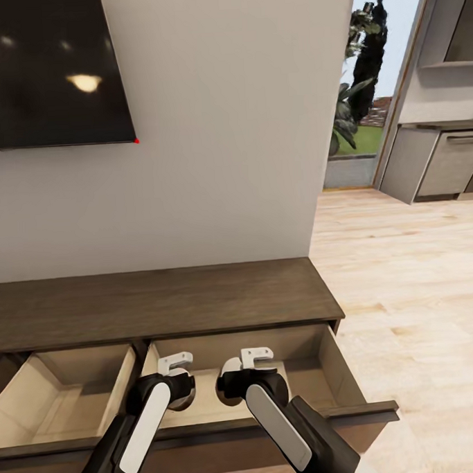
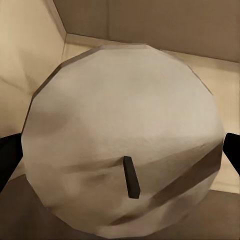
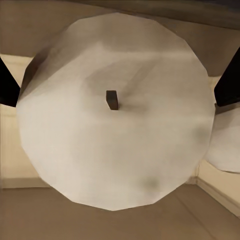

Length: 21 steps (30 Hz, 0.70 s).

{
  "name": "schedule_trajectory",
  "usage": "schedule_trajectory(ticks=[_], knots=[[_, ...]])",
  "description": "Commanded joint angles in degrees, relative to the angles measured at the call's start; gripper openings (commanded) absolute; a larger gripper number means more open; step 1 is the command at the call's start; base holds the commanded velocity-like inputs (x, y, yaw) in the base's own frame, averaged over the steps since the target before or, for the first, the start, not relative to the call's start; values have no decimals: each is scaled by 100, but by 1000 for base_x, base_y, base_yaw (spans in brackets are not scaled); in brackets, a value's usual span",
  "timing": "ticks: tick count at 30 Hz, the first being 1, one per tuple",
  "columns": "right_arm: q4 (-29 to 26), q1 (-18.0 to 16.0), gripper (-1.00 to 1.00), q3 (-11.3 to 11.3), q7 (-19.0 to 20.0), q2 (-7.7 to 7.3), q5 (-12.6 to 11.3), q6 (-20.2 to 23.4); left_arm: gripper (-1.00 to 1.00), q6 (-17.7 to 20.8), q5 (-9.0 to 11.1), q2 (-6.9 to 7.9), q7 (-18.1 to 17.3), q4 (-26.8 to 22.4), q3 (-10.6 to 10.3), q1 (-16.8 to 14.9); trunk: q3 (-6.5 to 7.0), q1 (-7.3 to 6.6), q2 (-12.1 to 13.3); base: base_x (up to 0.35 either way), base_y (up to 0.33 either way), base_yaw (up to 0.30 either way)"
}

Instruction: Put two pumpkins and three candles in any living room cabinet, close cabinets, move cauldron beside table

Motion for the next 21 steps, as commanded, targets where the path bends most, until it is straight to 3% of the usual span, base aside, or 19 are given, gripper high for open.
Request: schedule_trajectory(ticks=[1, 12, 21], knots=[[-4, -5, -100, 9, -80, -1, -52, -5, -100, 3, 56, 0, 55, -3, -8, -4, -24, 21, -44, 0, 0, 0], [13, -7, -100, 9, -87, -2, -52, -245, -100, -60, 49, -3, 62, 3, -20, -4, -221, 263, -485, 0, 0, 0], [13, -7, -100, 5, -95, 0, 139, -299, -100, -128, 53, -4, 64, 7, -15, -4, -288, 270, -489, 0, 0, 0]])
